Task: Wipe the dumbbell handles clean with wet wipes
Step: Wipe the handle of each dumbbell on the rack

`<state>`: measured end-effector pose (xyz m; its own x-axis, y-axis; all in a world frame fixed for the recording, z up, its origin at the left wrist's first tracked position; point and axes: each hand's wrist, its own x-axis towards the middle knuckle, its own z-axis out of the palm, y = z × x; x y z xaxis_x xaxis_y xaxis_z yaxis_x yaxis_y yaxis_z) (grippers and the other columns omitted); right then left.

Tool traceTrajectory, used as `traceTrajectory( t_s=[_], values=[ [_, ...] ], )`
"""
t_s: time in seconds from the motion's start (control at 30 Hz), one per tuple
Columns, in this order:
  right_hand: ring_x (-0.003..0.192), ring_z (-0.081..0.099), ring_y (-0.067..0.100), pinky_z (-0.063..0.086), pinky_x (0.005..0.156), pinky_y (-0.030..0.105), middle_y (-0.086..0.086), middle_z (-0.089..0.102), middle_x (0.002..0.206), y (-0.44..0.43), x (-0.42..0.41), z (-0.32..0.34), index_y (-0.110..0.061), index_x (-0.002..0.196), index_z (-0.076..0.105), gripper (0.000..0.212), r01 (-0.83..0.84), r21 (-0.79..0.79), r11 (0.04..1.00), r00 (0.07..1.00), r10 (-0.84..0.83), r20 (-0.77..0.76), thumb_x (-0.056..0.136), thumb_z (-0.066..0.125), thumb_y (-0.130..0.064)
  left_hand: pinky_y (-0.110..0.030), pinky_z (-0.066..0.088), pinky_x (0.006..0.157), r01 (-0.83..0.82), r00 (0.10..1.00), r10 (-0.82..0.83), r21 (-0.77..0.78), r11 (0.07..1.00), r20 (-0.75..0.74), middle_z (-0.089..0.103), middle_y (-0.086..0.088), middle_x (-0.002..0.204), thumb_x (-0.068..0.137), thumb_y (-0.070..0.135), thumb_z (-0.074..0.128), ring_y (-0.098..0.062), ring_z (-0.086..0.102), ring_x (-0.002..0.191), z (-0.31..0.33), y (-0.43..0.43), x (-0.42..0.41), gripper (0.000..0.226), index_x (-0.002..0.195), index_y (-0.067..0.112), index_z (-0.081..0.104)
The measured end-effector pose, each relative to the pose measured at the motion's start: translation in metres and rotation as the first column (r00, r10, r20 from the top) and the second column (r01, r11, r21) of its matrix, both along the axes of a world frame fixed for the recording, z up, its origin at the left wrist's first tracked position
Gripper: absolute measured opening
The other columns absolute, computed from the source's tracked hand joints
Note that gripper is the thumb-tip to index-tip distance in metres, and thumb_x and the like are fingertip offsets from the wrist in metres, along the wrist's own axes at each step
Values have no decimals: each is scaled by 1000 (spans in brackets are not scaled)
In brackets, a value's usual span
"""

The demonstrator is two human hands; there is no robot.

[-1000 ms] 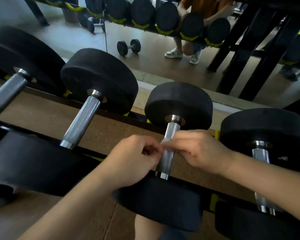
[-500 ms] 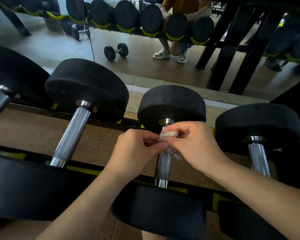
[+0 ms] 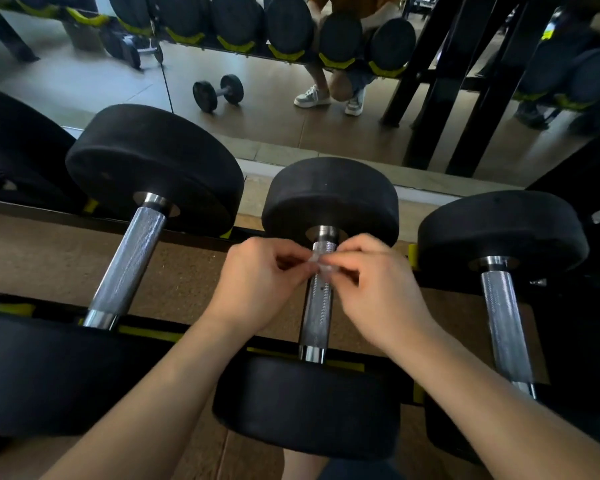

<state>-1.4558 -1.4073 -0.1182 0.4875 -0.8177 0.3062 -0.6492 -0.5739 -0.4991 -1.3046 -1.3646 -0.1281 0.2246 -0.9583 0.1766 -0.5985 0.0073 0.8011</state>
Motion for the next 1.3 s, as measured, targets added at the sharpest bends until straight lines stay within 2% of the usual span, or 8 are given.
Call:
traceTrajectory(
  t_s=[0.23,0.33,0.6,0.67,0.8,0.97,1.17,1.3],
  values=[
    [81,57,0,51,76,25,-17,58,85,11,-16,5,-22,89,75,12,-225,121,967,959,242,-148,85,68,-12,-16,52,67,202,967,-239,309,929,88,68,16,67,71,29,84,6,62,67,15,10,9,10,69,30,74],
    [78,58,1,47,71,19,-14,60,85,-10,-2,7,-21,86,74,11,-131,47,990,991,131,19,84,69,-11,-20,52,67,101,993,-112,198,975,45,68,14,69,74,32,81,4,62,71,9,3,6,9,72,29,73],
    [77,62,-2,48,65,9,-13,65,77,-5,-3,-6,-26,84,71,16,91,275,957,918,-188,349,84,71,-9,-22,57,65,11,999,-8,82,997,-34,69,10,70,77,28,80,0,66,67,6,-3,1,14,79,31,67],
    [82,63,-3,48,69,7,-12,67,87,2,-9,1,-28,92,71,21,-23,354,935,957,-82,277,85,69,-9,-16,54,60,55,998,-53,99,994,-31,69,9,64,77,23,80,1,66,60,8,-3,1,13,77,29,68],
    [89,59,-4,48,79,12,-18,62,96,0,-19,10,-30,103,72,26,-137,232,963,989,147,-26,82,73,-15,-20,55,58,164,985,-144,268,949,-95,70,1,62,77,15,79,-10,68,57,17,-2,6,8,74,19,73],
    [82,59,-1,48,71,14,-14,63,90,-12,-7,8,-23,93,74,12,-124,107,986,992,124,14,84,71,-16,-18,54,57,175,979,-134,301,937,-152,71,-1,67,78,13,78,-8,67,58,18,1,-1,5,77,14,73],
    [103,50,-2,42,83,8,-14,49,116,3,-13,4,-27,124,61,38,-148,222,964,988,152,0,88,64,-35,-20,53,71,138,988,-119,224,965,-98,69,12,79,81,29,75,3,64,76,16,4,3,4,80,33,72],
    [86,55,1,49,73,19,-12,58,94,-9,-7,11,-23,99,74,15,-212,85,974,976,216,-41,85,71,-26,-27,57,76,109,989,-82,224,968,-125,74,9,82,77,27,79,-1,67,79,16,7,4,2,78,28,77]
  ],
)
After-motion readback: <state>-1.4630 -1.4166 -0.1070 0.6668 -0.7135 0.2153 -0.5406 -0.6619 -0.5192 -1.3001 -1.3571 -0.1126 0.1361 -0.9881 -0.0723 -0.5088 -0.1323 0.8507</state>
